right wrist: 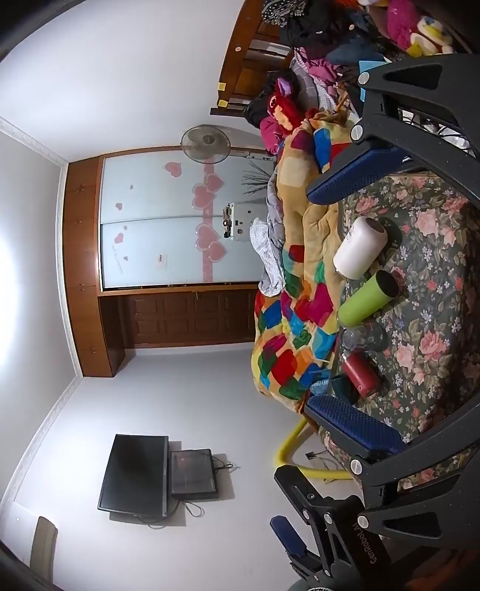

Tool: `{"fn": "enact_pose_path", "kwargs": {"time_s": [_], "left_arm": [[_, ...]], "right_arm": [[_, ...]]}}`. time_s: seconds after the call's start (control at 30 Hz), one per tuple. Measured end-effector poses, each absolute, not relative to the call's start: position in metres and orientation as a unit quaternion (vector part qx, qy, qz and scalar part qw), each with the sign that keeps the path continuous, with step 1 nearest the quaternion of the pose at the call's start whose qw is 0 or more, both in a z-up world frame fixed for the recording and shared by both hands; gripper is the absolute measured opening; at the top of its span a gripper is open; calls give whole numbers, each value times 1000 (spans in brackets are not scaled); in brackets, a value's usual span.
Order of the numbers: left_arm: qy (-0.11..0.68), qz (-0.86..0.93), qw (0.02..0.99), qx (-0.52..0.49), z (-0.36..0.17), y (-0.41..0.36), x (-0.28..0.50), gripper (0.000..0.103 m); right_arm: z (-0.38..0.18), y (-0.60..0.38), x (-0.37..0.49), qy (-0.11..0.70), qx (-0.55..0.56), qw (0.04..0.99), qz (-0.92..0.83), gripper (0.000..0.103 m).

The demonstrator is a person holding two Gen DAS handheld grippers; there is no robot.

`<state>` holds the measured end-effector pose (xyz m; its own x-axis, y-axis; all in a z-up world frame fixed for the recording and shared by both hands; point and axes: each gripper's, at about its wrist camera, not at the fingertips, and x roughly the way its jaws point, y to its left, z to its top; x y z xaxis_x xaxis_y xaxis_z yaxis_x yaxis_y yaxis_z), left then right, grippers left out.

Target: Flip cup upright

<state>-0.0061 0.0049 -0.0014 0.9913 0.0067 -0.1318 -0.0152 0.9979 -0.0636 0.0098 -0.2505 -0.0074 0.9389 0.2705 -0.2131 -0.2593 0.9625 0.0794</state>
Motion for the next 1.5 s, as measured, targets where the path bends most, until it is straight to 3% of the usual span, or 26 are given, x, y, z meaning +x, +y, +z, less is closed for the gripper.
{"fn": "enact_pose_path", "kwargs": {"time_s": [1.5], "left_arm": [[66, 9, 997, -25, -1, 0, -2, 103]], "right_arm": [[-8, -244, 9, 113, 29, 983, 140, 103]]}}
